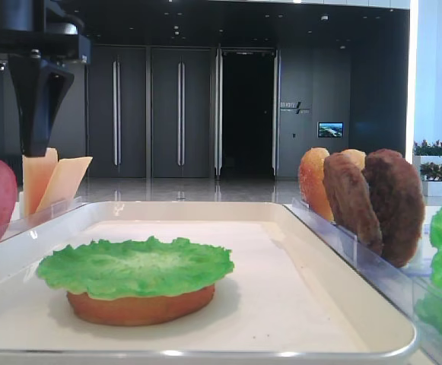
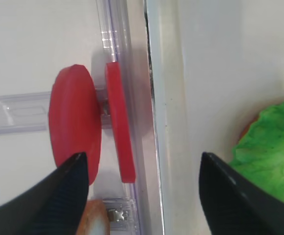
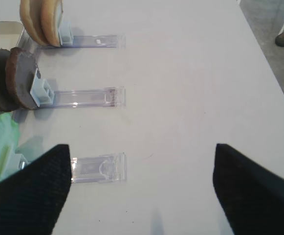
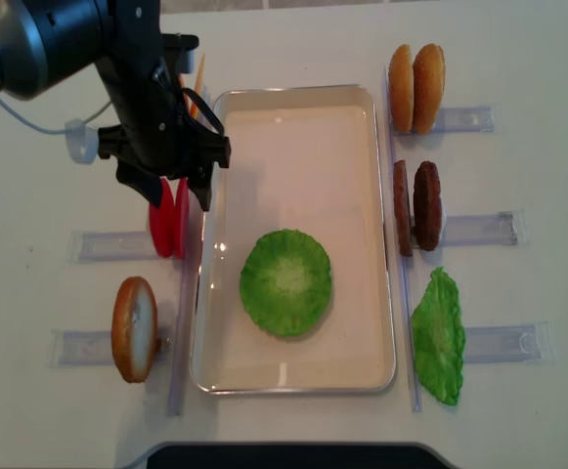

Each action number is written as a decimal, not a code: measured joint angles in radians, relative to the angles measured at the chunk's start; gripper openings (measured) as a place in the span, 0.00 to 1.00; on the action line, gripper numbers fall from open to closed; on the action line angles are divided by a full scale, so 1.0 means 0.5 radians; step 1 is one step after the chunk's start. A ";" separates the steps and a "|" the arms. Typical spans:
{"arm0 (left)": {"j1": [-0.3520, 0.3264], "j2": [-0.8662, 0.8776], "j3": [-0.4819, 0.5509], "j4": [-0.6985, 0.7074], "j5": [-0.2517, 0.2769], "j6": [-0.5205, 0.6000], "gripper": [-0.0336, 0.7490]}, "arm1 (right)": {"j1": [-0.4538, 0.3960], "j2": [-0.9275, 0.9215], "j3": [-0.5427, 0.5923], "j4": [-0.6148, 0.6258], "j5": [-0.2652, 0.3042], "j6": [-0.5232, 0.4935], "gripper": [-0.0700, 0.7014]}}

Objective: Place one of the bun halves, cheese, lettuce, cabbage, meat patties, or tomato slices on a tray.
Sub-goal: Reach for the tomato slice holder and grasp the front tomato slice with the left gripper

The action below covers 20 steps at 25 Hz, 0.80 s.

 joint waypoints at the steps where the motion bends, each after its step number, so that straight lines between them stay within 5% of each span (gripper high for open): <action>1: 0.000 0.013 0.000 0.000 -0.002 0.000 0.73 | 0.000 0.000 0.000 0.000 0.000 0.000 0.85; 20: 0.000 0.144 0.000 0.030 -0.082 -0.004 0.73 | 0.002 0.000 0.000 0.000 0.000 0.000 0.85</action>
